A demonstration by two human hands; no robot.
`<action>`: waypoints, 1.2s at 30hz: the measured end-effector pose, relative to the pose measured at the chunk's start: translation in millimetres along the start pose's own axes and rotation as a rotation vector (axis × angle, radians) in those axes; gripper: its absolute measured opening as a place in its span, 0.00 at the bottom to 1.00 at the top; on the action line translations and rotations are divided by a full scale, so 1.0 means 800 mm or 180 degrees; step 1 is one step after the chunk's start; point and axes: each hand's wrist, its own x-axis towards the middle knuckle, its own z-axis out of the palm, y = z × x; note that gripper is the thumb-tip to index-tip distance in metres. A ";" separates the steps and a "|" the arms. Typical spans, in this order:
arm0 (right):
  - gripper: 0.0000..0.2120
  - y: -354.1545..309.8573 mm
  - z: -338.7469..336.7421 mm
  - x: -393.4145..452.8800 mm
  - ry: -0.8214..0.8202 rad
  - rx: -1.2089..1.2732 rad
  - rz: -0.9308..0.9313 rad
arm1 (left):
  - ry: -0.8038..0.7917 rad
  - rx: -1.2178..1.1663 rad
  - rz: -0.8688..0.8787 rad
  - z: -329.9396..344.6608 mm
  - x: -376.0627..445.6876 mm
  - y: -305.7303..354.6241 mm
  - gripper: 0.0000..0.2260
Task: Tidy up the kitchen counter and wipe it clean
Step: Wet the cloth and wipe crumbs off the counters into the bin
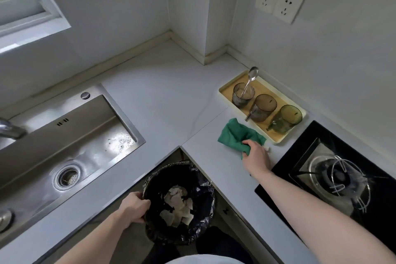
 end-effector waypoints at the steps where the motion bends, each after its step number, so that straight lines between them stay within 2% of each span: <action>1: 0.20 -0.004 0.008 0.007 -0.0038 -0.0091 -0.0006 | 0.0021 -0.0008 -0.0001 0.002 0.002 0.000 0.08; 4: 0.24 -0.021 0.031 0.013 -0.0095 -0.0372 0.0020 | 0.0077 -0.0066 0.0027 0.009 0.001 -0.003 0.08; 8: 0.24 -0.057 0.060 -0.020 -0.0301 -0.0511 -0.0137 | 0.0063 -0.0101 -0.0006 0.017 -0.003 -0.017 0.08; 16: 0.21 -0.089 0.089 -0.152 -0.0528 0.0126 -0.0268 | -0.0267 -0.0004 0.0150 0.021 0.004 -0.035 0.08; 20: 0.20 -0.076 0.069 -0.209 -0.0119 0.0503 -0.0250 | -0.0438 0.0106 0.0212 0.024 0.014 -0.049 0.08; 26: 0.17 -0.005 0.005 -0.283 0.0901 0.0828 -0.0022 | -0.0626 0.0455 0.0399 0.044 0.001 -0.055 0.10; 32: 0.15 0.095 -0.079 -0.334 0.1800 0.0714 0.0170 | -0.0593 0.0703 0.0575 0.075 -0.040 -0.041 0.08; 36: 0.14 0.159 -0.118 -0.334 0.2052 0.0406 0.0384 | -0.0556 0.0672 0.0595 0.104 -0.047 -0.040 0.09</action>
